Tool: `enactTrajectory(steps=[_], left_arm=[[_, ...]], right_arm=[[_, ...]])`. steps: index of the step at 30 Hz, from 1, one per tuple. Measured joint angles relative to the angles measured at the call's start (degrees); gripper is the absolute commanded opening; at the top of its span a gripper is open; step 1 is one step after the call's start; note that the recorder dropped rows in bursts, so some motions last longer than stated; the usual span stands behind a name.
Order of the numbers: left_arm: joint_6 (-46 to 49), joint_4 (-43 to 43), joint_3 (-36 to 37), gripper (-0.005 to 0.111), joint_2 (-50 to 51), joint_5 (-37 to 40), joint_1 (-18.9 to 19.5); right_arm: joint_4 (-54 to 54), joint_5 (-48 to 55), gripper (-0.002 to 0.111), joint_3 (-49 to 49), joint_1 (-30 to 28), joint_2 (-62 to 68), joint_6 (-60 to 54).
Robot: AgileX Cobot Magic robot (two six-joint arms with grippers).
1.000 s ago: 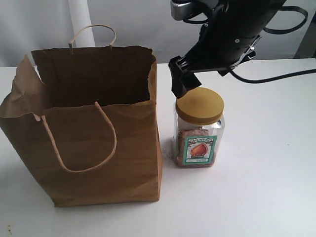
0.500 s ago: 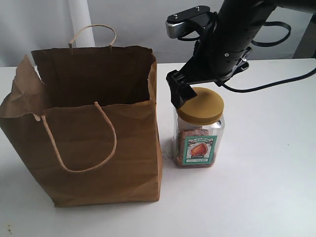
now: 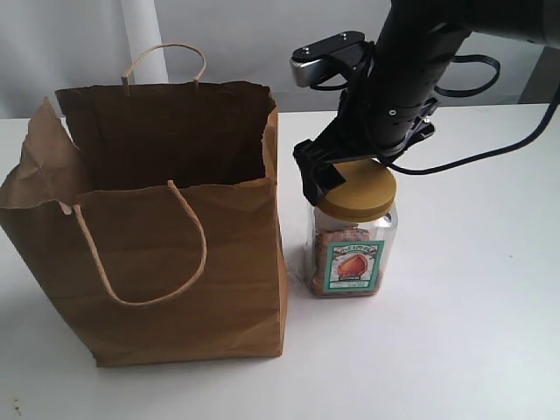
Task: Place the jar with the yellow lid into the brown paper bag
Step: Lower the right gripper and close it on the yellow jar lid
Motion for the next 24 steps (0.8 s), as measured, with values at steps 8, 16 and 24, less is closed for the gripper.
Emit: enactTrajectory(steps=[8, 16, 24], left_arm=[[0.0, 0.0, 0.0, 0.001, 0.0, 0.0, 0.0], [0.0, 0.0, 0.0, 0.001, 0.0, 0.0, 0.0], [0.0, 0.0, 0.0, 0.001, 0.0, 0.0, 0.0]], right_arm=[[0.0, 0.0, 0.105, 0.0, 0.0, 0.8, 0.1], [0.0, 0.1, 0.105, 0.0, 0.0, 0.9, 0.1], [0.0, 0.1, 0.105, 0.0, 0.0, 1.1, 0.1]])
